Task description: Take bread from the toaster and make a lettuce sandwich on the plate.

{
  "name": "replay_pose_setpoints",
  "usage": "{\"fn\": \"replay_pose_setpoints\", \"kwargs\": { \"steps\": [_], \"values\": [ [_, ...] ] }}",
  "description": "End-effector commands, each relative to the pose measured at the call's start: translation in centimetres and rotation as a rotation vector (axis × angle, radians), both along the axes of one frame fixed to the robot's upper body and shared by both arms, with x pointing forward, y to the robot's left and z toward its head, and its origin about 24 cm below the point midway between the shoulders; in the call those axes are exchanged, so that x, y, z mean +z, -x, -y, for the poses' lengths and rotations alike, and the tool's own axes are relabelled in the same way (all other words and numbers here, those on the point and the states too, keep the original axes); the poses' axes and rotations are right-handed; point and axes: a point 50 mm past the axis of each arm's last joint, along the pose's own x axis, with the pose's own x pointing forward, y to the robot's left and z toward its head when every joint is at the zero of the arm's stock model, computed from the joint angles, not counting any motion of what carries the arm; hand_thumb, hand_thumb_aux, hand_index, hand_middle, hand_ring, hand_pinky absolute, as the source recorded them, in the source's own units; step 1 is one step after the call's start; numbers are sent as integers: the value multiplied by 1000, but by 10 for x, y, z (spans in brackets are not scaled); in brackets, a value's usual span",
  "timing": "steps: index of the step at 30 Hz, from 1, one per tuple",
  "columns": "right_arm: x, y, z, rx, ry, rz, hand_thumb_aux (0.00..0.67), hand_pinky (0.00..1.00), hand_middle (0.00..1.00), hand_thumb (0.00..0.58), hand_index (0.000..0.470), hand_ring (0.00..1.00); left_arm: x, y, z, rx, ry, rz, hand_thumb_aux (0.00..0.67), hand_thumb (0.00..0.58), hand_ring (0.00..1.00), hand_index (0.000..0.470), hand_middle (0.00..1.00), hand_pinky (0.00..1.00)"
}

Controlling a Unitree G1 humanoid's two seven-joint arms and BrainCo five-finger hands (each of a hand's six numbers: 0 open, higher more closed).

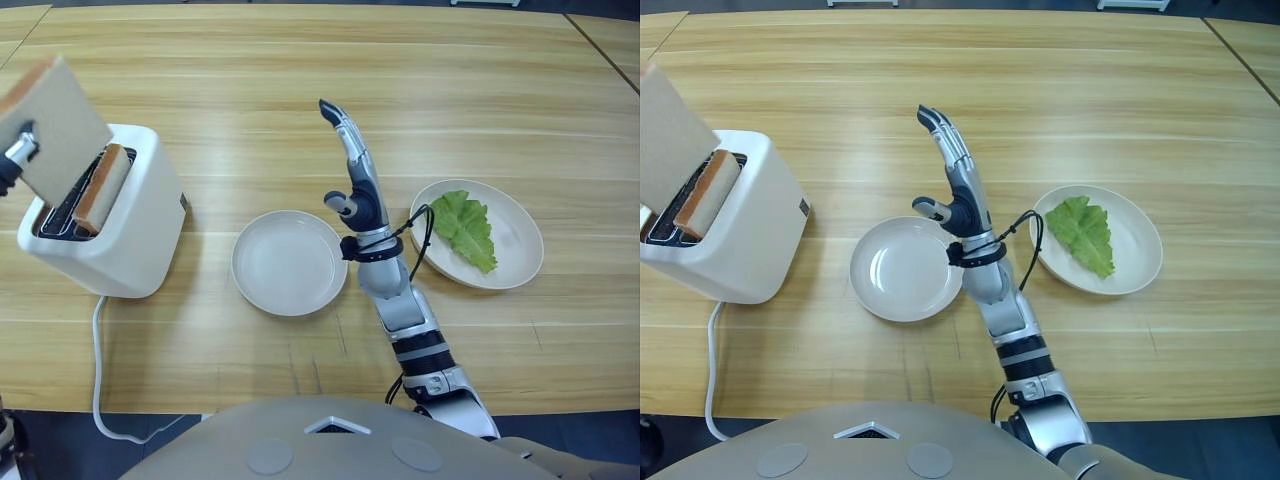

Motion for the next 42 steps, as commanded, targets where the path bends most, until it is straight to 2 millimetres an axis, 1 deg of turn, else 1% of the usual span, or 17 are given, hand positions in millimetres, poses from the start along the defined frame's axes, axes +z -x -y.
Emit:
{"fn": "replay_pose_setpoints", "kwargs": {
  "steps": [1,5,7,10,12,14,17,21,23,26,27,28,29,31,34,38,42],
  "values": [
    [7,-7,8,-37,5,29,0,0,0,0,0,0,15,-4,8,-108,96,38,670,580,0,470,0,0],
    [11,-9,12,-57,7,47,0,0,0,0,0,0,23,-12,26,-270,200,18,670,580,0,470,0,0],
    [14,-10,20,-89,10,62,0,0,0,0,0,0,13,-21,48,-427,289,-95,670,580,0,470,0,0],
    [25,-15,43,-169,39,105,0,0,0,0,0,0,-33,-36,97,-659,313,-426,670,580,0,470,0,0],
    [31,-17,58,-216,73,131,0,0,0,0,0,0,-65,-40,121,-749,312,-608,670,580,0,470,0,0],
    [34,-18,71,-256,113,144,0,0,0,0,0,0,-93,-47,136,-786,324,-729,670,580,0,470,0,0],
    [36,-15,91,-308,193,142,0,0,0,0,0,0,-129,-57,154,-806,354,-849,670,580,0,470,0,0],
    [37,-7,113,-367,257,125,0,0,0,0,0,0,-162,-66,167,-820,362,-973,670,580,0,470,0,0],
    [27,-14,124,-409,292,63,0,0,0,0,0,0,-178,-68,168,-793,362,-1007,670,580,0,470,0,0],
    [0,-31,146,-517,343,-96,0,0,0,0,0,0,-195,-66,168,-749,347,-1036,670,580,0,470,0,0],
    [-10,-35,153,-551,369,-154,0,0,0,0,0,0,-201,-64,170,-740,338,-1052,499,542,0,350,0,0],
    [-19,-39,159,-578,412,-207,0,0,0,0,0,0,-206,-60,171,-735,327,-1066,271,374,0,190,0,0],
    [-27,-42,164,-600,460,-260,0,0,0,0,0,0,-209,-56,172,-735,317,-1078,0,0,0,0,0,0],
    [-39,-45,175,-632,602,-348,0,0,0,0,0,0,-211,-49,172,-731,287,-1082,0,0,0,0,0,0],
    [-49,-44,196,-683,871,-422,0,0,0,0,0,0,-202,-44,168,-716,246,-1039,0,0,0,0,0,0],
    [-46,-38,222,-743,1084,-469,0,0,0,0,0,0,-173,-38,160,-682,217,-920,0,0,0,0,0,0],
    [-36,-34,233,-748,1190,-477,0,0,0,0,0,0,-139,-31,147,-632,223,-782,0,0,0,0,0,0]
  ]
}}
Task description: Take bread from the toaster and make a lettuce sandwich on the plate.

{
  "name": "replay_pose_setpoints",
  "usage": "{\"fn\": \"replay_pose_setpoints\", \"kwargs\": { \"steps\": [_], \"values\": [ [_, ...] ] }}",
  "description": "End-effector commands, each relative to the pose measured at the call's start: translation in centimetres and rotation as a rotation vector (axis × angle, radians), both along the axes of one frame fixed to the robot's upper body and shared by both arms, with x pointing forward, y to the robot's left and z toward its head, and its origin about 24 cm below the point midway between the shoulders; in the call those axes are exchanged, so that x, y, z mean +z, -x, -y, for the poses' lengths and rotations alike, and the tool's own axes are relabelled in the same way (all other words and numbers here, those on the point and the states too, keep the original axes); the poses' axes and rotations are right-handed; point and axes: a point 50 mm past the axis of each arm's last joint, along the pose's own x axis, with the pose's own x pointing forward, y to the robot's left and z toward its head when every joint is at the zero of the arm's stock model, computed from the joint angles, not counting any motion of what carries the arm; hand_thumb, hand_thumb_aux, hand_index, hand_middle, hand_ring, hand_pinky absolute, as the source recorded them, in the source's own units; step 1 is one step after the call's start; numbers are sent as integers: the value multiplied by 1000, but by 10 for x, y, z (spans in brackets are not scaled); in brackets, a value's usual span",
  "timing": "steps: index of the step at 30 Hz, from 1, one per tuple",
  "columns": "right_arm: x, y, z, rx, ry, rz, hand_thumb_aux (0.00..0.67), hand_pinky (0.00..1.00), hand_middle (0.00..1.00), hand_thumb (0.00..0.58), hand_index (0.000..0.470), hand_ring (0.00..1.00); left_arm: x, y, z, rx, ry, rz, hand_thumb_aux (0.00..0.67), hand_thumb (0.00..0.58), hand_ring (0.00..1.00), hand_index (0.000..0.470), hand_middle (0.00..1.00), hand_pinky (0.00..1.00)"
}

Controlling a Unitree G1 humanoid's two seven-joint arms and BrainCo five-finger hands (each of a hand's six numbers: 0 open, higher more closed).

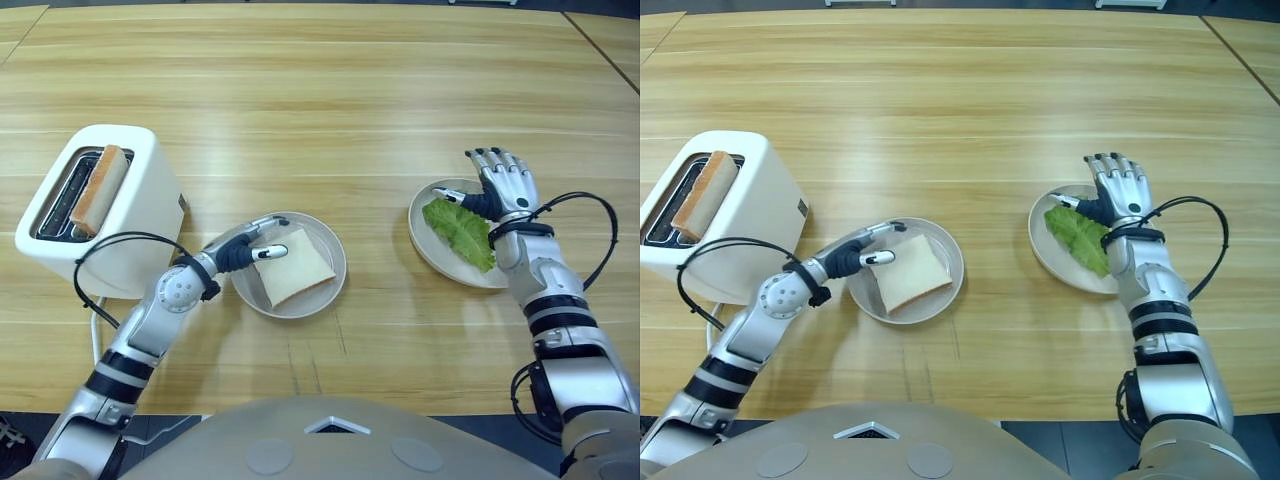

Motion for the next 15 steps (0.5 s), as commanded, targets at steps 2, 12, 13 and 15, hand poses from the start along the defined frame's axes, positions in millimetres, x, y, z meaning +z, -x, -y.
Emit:
{"fn": "replay_pose_setpoints", "kwargs": {
  "steps": [2,12,13,15],
  "values": [
    [12,5,10,18,99,-53,0,0,0,0,0,0,34,7,-17,89,10,113,0,0,0,0,0,0],
    [-2,34,12,119,153,-258,147,0,0,227,103,0,54,8,-24,145,57,184,0,0,0,0,0,0],
    [-4,38,12,120,148,-289,247,0,0,349,173,0,55,8,-24,146,60,185,0,0,0,0,0,0],
    [-11,42,12,122,143,-355,336,0,0,436,236,0,56,8,-25,149,62,188,0,0,0,0,0,0]
  ]
}}
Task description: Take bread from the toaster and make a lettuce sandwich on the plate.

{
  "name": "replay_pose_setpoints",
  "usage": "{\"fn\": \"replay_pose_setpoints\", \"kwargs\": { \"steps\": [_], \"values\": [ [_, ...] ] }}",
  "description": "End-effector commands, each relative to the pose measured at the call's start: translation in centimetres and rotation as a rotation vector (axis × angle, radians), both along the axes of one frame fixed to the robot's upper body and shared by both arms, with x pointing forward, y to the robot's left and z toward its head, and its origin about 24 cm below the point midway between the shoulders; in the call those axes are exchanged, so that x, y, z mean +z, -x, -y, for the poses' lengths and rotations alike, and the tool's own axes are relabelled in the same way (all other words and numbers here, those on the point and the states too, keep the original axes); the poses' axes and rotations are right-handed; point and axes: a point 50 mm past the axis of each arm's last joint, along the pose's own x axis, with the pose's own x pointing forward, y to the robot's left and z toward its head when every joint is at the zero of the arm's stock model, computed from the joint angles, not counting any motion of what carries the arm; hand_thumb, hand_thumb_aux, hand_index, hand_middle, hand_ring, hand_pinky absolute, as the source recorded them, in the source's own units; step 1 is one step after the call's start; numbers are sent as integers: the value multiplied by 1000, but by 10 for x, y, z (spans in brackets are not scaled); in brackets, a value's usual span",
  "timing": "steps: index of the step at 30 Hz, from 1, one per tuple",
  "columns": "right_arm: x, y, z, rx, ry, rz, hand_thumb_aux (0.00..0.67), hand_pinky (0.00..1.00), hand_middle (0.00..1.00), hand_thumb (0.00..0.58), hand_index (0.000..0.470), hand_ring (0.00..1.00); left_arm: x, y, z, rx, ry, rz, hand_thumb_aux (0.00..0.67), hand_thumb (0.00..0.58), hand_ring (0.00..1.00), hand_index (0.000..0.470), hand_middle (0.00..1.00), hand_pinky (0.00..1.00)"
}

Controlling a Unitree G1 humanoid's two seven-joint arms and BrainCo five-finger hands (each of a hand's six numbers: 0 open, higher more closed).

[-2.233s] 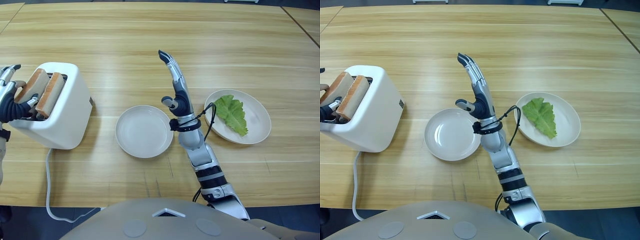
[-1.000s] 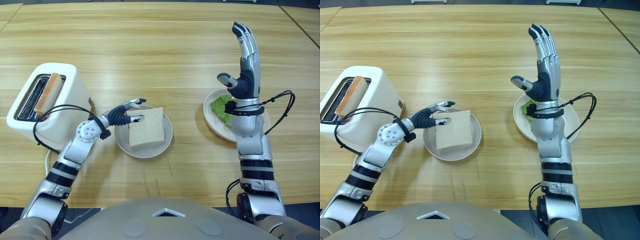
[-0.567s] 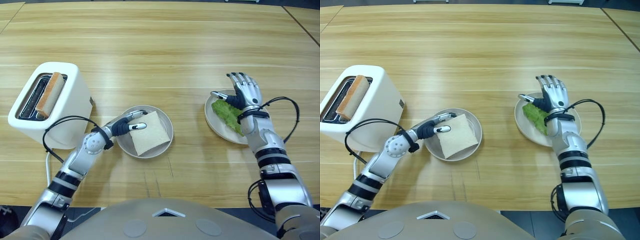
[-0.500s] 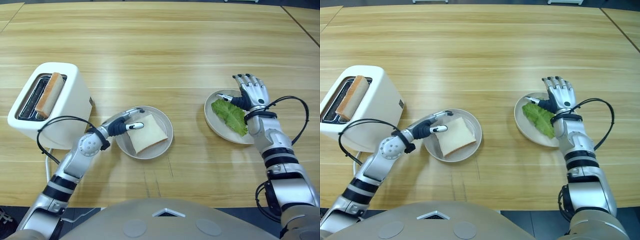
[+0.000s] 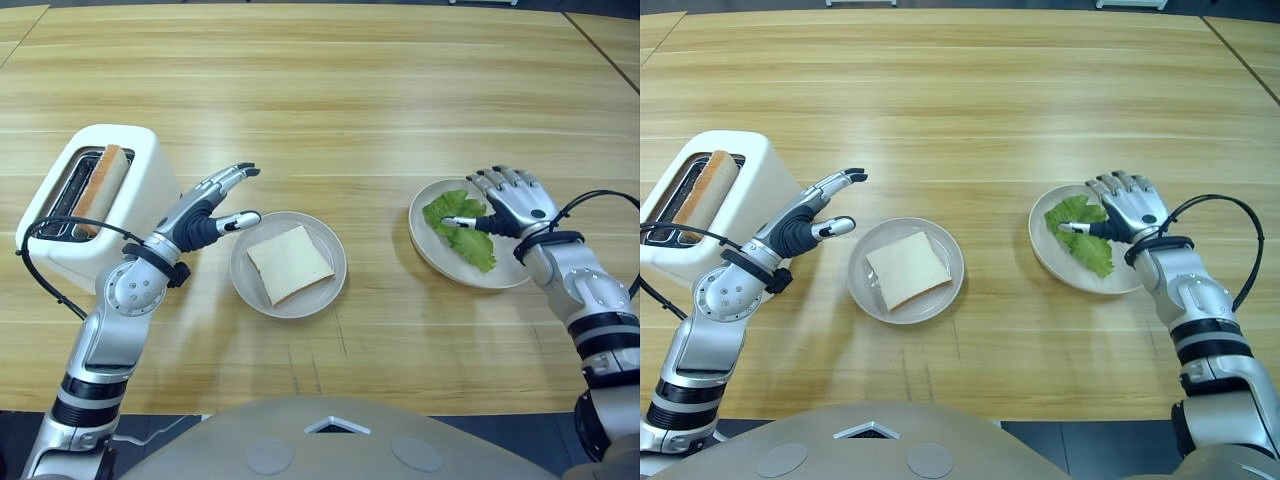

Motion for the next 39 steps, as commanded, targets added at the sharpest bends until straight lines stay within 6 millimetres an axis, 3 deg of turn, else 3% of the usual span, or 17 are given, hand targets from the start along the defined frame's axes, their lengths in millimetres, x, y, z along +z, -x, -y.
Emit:
{"fn": "replay_pose_setpoints", "kwargs": {
  "steps": [1,3,5,6,7,8,9,20,23,28,32,34,37,39],
  "values": [
    [-11,10,0,2,6,-131,323,0,0,425,227,0,2,1,-3,19,4,2,0,0,0,0,0,0],
    [-22,14,-1,2,12,-198,257,0,0,360,181,0,2,0,-4,19,7,5,0,0,0,0,0,0],
    [-33,19,-1,4,12,-258,231,0,0,331,162,0,2,-1,-3,16,9,5,0,0,0,0,0,0],
    [-35,20,-2,11,14,-277,334,0,0,434,234,0,2,0,-4,16,11,5,0,0,0,0,0,0],
    [-36,20,-3,22,15,-285,357,0,0,454,251,0,2,0,-4,17,13,4,0,0,0,0,0,0],
    [-35,19,-5,33,10,-276,628,0,0,578,441,0,1,0,-5,18,14,4,0,0,0,0,0,0],
    [-34,18,-6,42,3,-266,670,0,0,580,470,0,1,0,-5,20,17,2,0,0,0,0,0,0],
    [-18,6,-15,97,-42,-163,670,0,0,580,470,0,-3,-2,-7,29,19,-3,0,0,0,0,0,0],
    [-4,1,-21,127,-76,-91,670,0,0,580,470,0,-3,-2,-8,31,19,0,0,0,0,0,0,0],
    [40,-11,-45,236,-178,92,670,0,0,580,470,0,3,-2,-10,42,30,34,0,0,0,0,0,0],
    [68,-15,-79,383,-251,193,670,0,0,580,470,0,17,-1,-12,55,60,97,0,0,0,0,0,0],
    [74,-20,-105,481,-285,217,670,0,0,580,470,0,39,2,-15,74,124,228,0,0,0,0,0,0],
    [64,-24,-148,629,-353,168,670,0,0,580,470,0,78,10,-34,142,130,447,0,0,0,0,0,0],
    [53,-23,-172,705,-384,108,670,0,0,580,470,0,89,12,-54,214,54,481,0,0,0,0,0,0]
  ]
}}
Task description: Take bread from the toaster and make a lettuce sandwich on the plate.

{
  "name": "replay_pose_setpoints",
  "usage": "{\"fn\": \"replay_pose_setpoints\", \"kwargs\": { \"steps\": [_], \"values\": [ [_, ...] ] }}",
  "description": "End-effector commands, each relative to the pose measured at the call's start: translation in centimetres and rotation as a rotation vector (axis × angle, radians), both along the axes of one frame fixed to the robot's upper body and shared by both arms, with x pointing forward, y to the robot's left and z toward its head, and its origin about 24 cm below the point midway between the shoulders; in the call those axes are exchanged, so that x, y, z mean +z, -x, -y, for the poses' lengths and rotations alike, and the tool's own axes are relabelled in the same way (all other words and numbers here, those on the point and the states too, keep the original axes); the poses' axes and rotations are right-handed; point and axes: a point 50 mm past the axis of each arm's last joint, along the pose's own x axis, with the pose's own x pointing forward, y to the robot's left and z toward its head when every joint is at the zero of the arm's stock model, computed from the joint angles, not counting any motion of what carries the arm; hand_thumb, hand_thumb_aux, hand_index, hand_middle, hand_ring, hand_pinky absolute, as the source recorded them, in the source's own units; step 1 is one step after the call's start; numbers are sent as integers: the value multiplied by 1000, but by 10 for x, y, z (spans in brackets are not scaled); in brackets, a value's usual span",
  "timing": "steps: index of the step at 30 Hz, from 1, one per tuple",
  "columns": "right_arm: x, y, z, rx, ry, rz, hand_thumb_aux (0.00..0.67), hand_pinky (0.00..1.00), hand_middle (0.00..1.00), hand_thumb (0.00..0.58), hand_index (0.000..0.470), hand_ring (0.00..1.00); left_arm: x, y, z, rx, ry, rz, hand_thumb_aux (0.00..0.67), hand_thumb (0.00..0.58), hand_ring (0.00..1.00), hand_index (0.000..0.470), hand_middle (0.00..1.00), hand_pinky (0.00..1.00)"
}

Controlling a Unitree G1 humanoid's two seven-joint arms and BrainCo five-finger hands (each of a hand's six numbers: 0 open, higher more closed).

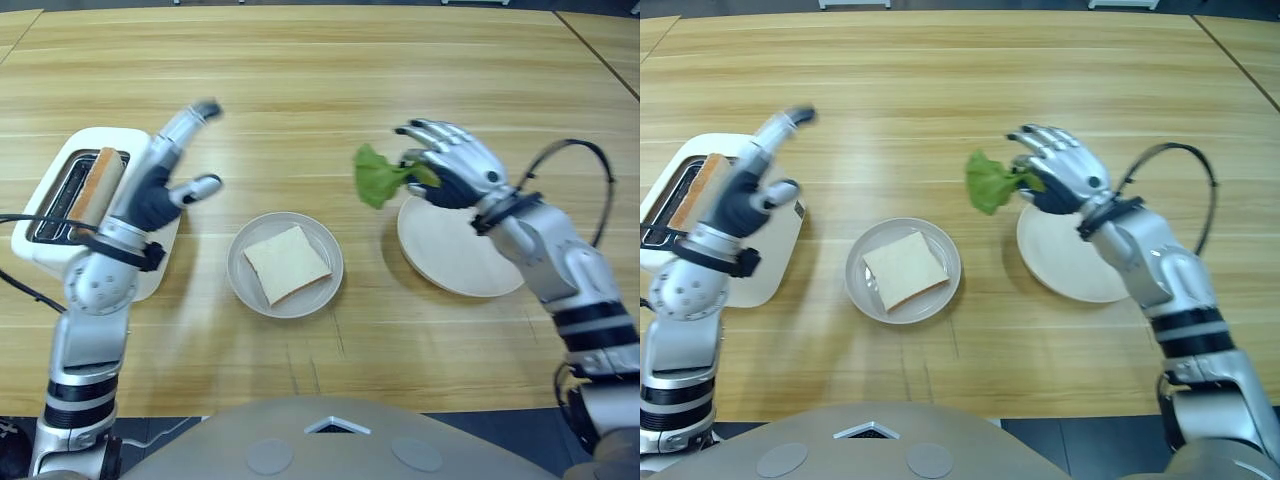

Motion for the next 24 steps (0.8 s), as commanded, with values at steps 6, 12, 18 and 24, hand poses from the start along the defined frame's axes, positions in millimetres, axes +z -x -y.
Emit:
{"fn": "replay_pose_setpoints", "kwargs": {
  "steps": [6,12,18,24],
  "values": [
    [-50,13,-88,348,66,-235,670,0,0,580,470,0,12,7,-77,396,-245,-36,0,0,0,0,0,0],
    [-65,15,-95,402,129,-305,670,0,0,580,470,0,-17,11,-83,428,-244,-189,0,0,0,0,0,0],
    [-66,17,-97,427,166,-301,0,0,0,0,0,0,-45,14,-95,525,-452,-372,0,0,0,0,0,0],
    [-53,21,-99,453,153,-252,0,0,0,0,0,0,-45,17,-110,647,-630,-402,0,0,0,0,0,0]
  ]
}}
